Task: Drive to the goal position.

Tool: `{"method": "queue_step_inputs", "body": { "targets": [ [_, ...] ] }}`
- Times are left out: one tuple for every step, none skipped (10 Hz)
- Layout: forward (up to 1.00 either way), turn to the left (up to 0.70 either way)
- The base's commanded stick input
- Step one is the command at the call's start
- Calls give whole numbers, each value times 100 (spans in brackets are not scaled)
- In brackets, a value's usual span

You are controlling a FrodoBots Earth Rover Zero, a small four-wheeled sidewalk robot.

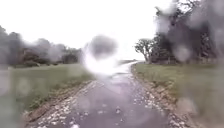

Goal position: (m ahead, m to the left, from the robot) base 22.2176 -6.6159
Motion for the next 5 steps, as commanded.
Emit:
{"method": "queue_step_inputs", "body": {
  "targets": [
    [85, 0],
    [85, 0],
    [85, 0],
    [85, 0],
    [85, 0]
  ]
}}
